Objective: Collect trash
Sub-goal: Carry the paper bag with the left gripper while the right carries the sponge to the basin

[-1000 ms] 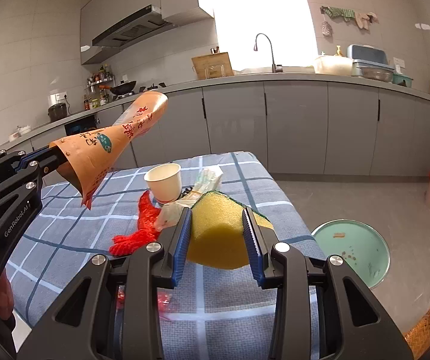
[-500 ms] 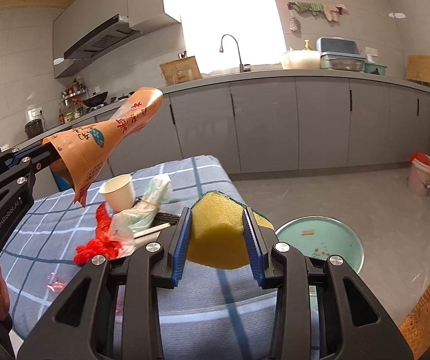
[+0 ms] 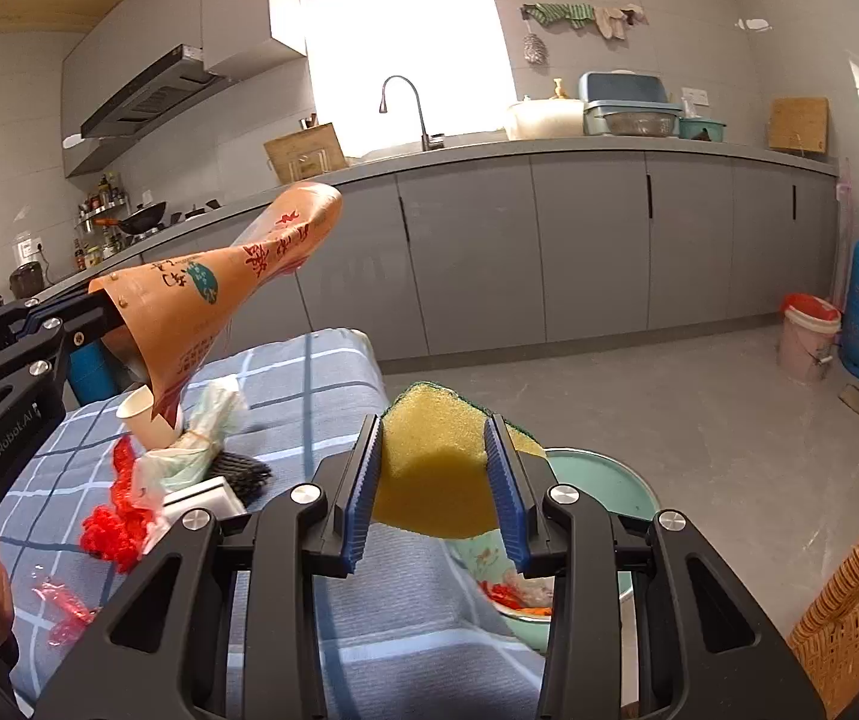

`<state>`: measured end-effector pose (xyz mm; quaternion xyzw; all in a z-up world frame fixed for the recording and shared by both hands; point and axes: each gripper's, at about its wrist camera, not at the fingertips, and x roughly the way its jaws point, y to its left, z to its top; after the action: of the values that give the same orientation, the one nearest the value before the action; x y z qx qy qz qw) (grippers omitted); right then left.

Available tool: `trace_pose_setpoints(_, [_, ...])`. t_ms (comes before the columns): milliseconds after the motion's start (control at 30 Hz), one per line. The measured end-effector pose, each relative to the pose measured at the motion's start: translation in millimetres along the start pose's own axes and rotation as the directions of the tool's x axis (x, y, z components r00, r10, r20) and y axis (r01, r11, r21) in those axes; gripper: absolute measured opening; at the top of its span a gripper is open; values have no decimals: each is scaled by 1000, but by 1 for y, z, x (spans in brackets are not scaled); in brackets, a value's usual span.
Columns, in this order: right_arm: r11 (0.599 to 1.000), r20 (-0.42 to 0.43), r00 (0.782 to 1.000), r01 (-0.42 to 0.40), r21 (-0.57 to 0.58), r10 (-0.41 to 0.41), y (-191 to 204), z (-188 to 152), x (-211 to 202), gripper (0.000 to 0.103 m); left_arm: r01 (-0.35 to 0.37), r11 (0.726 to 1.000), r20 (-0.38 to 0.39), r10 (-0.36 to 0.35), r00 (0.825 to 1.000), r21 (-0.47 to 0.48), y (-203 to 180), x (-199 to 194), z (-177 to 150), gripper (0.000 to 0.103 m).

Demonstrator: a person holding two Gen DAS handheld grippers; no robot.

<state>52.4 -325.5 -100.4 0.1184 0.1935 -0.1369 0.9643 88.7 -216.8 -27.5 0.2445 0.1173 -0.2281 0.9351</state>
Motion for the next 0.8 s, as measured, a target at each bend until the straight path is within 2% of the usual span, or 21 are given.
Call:
trace_pose_setpoints(367, [998,-48,997,55,35,-53,-51,2,37,37,69,997,-28,-68,997,30,-37,53,16,5])
trace_pose_setpoints(800, [995,-145,988,68,67,-57,-90,-11,95,37,159,986,-131,-151,980,56,-87,119,10,6])
